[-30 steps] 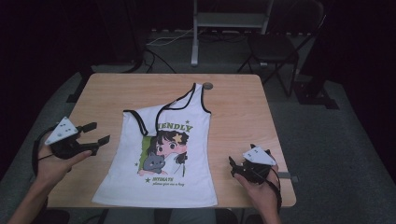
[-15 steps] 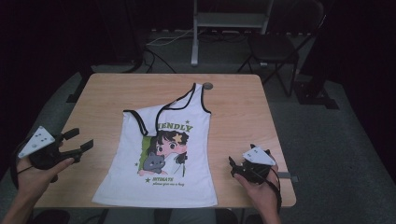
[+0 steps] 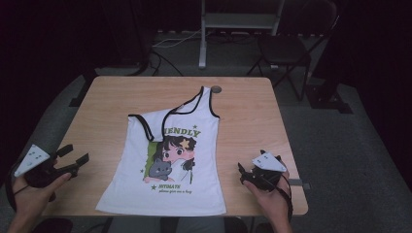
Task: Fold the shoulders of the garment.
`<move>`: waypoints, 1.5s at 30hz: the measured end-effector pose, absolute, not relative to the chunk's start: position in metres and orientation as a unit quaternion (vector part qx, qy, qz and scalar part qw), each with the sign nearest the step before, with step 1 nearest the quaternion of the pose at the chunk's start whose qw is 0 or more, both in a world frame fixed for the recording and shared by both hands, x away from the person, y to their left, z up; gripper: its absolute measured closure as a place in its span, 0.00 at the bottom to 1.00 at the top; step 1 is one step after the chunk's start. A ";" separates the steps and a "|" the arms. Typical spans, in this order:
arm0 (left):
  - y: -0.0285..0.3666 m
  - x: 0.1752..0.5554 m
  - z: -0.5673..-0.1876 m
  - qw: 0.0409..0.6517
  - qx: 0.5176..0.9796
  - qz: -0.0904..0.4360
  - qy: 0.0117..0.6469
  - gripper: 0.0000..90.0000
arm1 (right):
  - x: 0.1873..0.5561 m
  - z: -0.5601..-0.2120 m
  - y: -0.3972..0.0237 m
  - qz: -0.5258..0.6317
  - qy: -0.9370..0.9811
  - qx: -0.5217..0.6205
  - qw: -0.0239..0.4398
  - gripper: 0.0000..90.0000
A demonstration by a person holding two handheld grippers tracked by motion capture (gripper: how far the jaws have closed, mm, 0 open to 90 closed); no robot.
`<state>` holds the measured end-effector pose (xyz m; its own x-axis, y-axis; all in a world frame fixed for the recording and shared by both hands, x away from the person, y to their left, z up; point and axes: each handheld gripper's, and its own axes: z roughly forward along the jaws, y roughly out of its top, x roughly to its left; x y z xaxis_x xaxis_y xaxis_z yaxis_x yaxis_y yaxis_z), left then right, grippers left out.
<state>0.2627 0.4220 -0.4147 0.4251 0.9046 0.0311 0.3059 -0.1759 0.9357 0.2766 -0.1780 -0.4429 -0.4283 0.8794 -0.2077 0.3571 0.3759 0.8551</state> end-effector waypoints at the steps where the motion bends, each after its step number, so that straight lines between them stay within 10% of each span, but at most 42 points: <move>1: 0.423 0.263 -0.418 0.473 0.698 0.316 0.436 0.32 | 0.277 -0.443 -0.178 0.380 0.755 0.410 0.344 0.15; 24: 0.428 0.263 -0.437 0.473 0.692 0.320 0.443 0.27 | 0.297 -0.426 -0.176 0.408 0.748 0.404 0.334 0.15; 34: 0.429 0.265 -0.437 0.469 0.688 0.317 0.454 0.25 | 0.433 -0.367 -0.154 0.413 0.767 0.391 0.296 0.15; 45: 0.429 0.267 -0.436 0.463 0.691 0.310 0.461 0.25 | 0.570 -0.380 -0.102 0.368 0.798 0.413 0.238 0.25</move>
<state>0.2668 0.4289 -0.4364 0.3823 0.9241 0.0005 0.3506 -0.1455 0.9252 0.5702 -0.1018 -0.3802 -0.5448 0.8351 -0.0765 0.4843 0.3879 0.7842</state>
